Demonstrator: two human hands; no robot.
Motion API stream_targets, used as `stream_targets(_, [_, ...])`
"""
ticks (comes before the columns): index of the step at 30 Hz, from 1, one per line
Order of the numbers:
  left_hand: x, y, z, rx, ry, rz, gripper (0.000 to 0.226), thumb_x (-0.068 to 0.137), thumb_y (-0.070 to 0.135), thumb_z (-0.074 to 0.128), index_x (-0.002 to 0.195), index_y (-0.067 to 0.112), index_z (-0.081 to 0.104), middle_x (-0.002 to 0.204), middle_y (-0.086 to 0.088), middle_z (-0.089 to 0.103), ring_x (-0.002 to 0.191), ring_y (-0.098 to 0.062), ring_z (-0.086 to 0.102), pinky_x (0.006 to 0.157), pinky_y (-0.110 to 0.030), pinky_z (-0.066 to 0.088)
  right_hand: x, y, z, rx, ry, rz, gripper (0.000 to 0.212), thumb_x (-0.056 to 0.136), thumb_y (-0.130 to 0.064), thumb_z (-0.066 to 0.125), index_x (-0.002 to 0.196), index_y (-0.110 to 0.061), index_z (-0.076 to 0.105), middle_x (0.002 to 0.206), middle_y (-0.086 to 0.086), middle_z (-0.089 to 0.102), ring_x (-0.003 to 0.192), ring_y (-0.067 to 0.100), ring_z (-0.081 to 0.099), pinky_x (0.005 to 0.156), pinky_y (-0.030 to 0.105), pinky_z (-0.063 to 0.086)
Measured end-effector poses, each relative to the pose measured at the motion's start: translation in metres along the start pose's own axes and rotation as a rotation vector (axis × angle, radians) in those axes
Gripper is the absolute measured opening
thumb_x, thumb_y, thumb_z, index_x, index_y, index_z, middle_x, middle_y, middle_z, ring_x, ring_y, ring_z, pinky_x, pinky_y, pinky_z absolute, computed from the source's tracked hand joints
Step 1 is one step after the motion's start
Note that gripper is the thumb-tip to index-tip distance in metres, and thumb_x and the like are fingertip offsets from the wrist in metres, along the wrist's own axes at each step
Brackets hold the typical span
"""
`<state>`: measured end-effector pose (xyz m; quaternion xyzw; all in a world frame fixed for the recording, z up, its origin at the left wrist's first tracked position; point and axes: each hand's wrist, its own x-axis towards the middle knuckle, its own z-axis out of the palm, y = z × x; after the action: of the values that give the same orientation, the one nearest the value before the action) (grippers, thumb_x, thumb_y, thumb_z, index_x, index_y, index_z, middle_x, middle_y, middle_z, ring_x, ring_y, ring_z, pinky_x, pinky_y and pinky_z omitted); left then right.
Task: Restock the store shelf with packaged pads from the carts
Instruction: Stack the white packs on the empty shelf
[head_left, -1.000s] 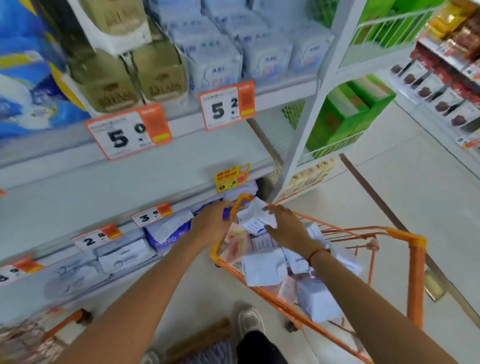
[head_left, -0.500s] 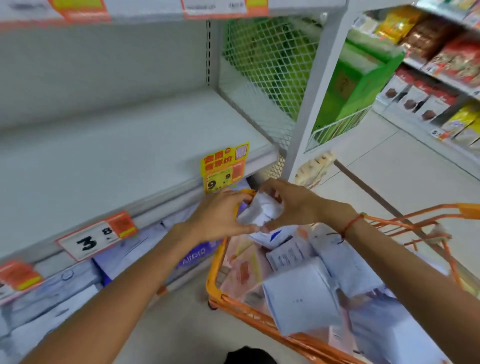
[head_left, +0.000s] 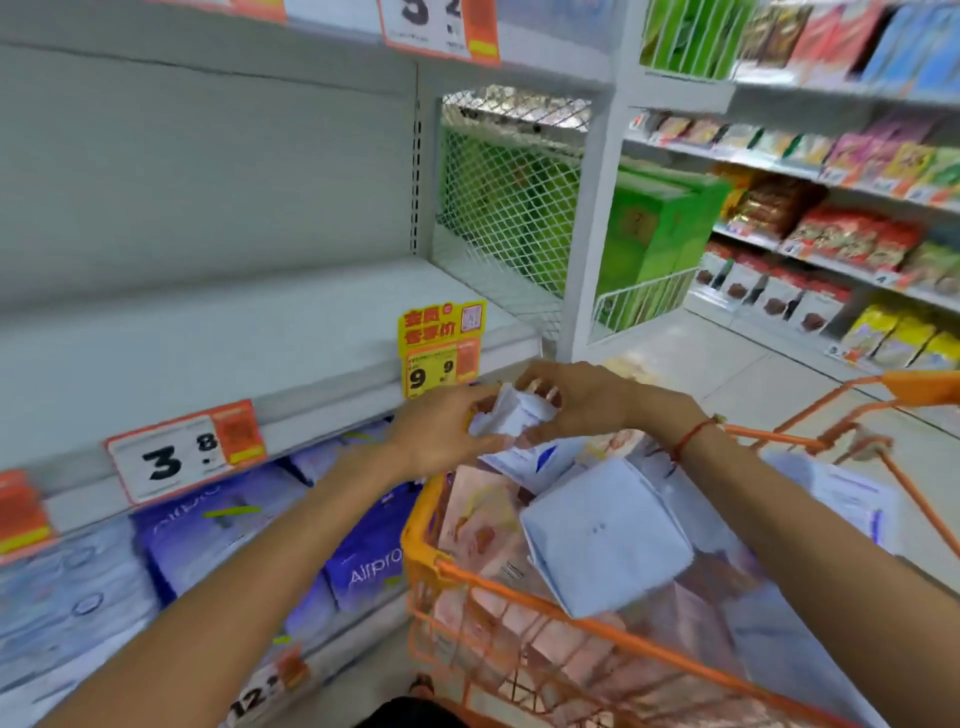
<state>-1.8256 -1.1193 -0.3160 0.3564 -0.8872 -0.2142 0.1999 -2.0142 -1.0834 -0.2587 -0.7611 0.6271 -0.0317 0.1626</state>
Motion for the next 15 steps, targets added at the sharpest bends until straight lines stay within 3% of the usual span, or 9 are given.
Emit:
stream_targets(2, [-0.012, 0.009, 0.003, -0.06, 0.033, 0.008, 0.06, 0.081, 0.035, 0.071, 0.136, 0.025, 0.048, 0.133, 0.002, 0.056, 0.121, -0.019, 0.053, 0.093, -0.034, 0.046, -0.01, 0.003, 0.006, 0.051, 0.074, 0.002, 0.062, 0.074, -0.04, 0.077, 0.126, -0.019, 0.05, 0.12, 0.001, 0.057, 0.095, 0.013, 0.052, 0.083, 0.023, 0.041])
stream_targets(4, [-0.024, 0.017, 0.001, -0.072, 0.037, 0.006, 0.079, 0.072, 0.042, 0.077, 0.141, 0.024, 0.041, 0.139, 0.006, 0.049, 0.126, -0.014, 0.047, 0.096, -0.029, 0.042, -0.017, 0.005, 0.008, 0.075, 0.14, 0.016, 0.063, 0.074, -0.044, 0.076, 0.127, -0.018, 0.052, 0.121, 0.002, 0.059, 0.101, 0.017, 0.056, 0.088, 0.027, 0.045])
stream_targets(6, [-0.033, 0.02, -0.007, -0.12, 0.058, -0.012, 0.095, 0.061, 0.053, 0.072, 0.145, 0.028, 0.033, 0.146, 0.008, 0.039, 0.131, -0.011, 0.04, 0.104, -0.03, 0.039, -0.021, 0.003, 0.002, 0.156, 0.241, 0.046, 0.058, 0.077, -0.046, 0.073, 0.123, -0.016, 0.055, 0.113, 0.002, 0.061, 0.102, 0.021, 0.059, 0.088, 0.032, 0.048])
stream_targets(8, [-0.038, 0.021, -0.016, -0.155, 0.126, 0.008, 0.098, 0.066, 0.038, 0.075, 0.148, 0.034, 0.021, 0.152, 0.006, 0.029, 0.136, -0.015, 0.037, 0.104, -0.037, 0.042, -0.027, -0.006, -0.011, 0.344, 0.306, 0.077, 0.049, 0.081, -0.044, 0.068, 0.114, -0.009, 0.058, 0.102, 0.005, 0.06, 0.096, 0.025, 0.06, 0.08, 0.035, 0.049])
stream_targets(11, [-0.038, 0.027, -0.031, -0.111, 0.274, 0.049, 0.102, 0.072, 0.01, 0.077, 0.15, 0.03, 0.014, 0.152, 0.002, 0.023, 0.137, -0.017, 0.033, 0.1, -0.035, 0.045, -0.034, -0.021, -0.03, 0.639, 0.234, 0.155, 0.047, 0.087, -0.046, 0.06, 0.102, -0.001, 0.06, 0.09, 0.012, 0.059, 0.077, 0.024, 0.06, 0.065, 0.029, 0.051])
stream_targets(15, [-0.042, 0.041, -0.049, -0.021, 0.296, 0.119, 0.105, 0.064, 0.021, 0.082, 0.149, 0.026, 0.02, 0.151, 0.003, 0.025, 0.137, -0.014, 0.031, 0.106, -0.032, 0.038, -0.045, -0.036, -0.041, 0.89, 0.09, 0.183, 0.035, 0.093, -0.049, 0.046, 0.085, -0.016, 0.054, 0.069, 0.006, 0.048, 0.058, 0.017, 0.048, 0.061, 0.026, 0.043])
